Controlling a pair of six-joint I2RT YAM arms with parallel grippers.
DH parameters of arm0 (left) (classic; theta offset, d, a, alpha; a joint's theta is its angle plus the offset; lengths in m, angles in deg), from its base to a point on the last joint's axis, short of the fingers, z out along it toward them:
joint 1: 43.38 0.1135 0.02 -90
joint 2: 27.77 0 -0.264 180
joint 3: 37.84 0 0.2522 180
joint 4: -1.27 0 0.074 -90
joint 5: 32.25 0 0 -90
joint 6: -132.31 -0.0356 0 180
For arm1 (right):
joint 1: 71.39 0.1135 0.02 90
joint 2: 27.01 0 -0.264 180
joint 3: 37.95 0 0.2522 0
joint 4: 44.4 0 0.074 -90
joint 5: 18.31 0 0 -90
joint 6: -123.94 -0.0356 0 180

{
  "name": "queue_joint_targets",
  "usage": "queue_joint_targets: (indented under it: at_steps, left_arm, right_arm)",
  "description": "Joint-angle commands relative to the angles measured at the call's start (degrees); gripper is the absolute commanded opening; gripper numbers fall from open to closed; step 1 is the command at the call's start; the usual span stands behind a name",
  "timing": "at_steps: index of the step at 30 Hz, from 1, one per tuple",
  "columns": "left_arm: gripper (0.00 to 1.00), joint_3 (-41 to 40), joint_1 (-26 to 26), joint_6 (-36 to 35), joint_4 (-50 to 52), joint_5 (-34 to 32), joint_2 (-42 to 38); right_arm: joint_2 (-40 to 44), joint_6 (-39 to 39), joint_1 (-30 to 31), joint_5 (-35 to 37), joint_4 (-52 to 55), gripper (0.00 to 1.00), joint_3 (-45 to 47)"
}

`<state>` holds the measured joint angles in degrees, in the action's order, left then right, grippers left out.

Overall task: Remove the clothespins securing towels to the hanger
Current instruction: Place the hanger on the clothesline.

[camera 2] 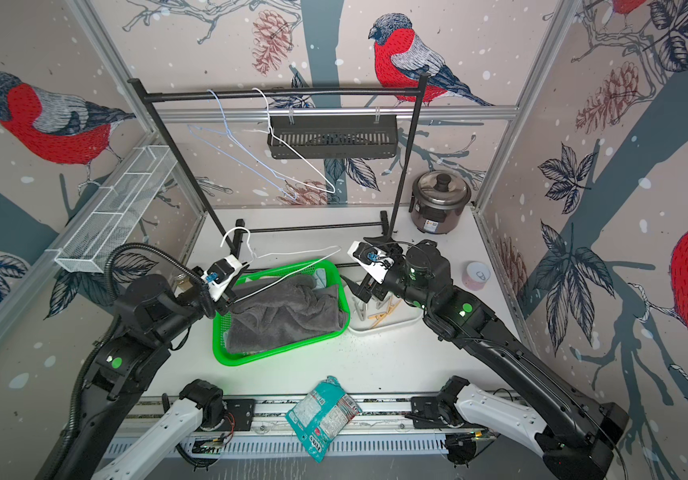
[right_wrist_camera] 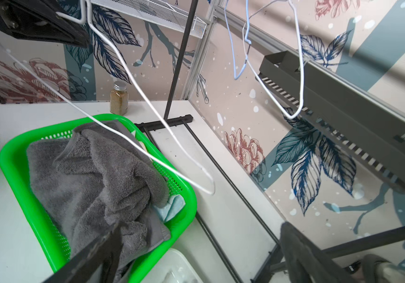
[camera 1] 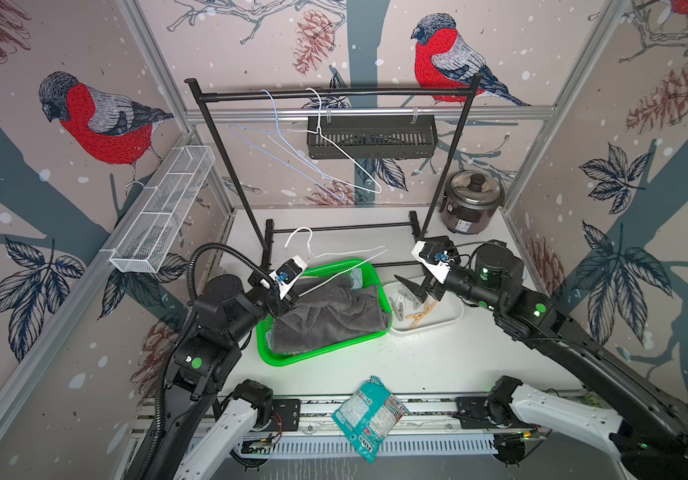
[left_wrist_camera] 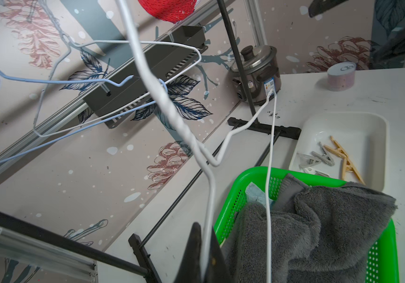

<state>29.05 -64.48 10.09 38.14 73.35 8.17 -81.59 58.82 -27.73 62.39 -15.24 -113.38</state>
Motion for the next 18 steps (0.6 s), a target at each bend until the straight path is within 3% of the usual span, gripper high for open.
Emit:
queue_joint_targets:
  at_steps: [1,6,18]
  left_arm:
    - [0.00,-0.8,0.2,-3.7,-2.5,5.9,0.8]
    - [0.00,-2.3,0.2,-5.1,-3.7,9.4,1.4]
    - [0.00,-3.7,0.2,-6.9,-5.5,12.5,1.3]
  right_arm:
    - [-1.0,9.0,-0.2,-2.8,4.0,1.00,-1.9]
    - [-4.3,16.0,-0.2,-7.5,7.3,1.00,-5.0]
    - [-12.2,15.2,0.1,-17.9,5.5,0.96,-7.7]
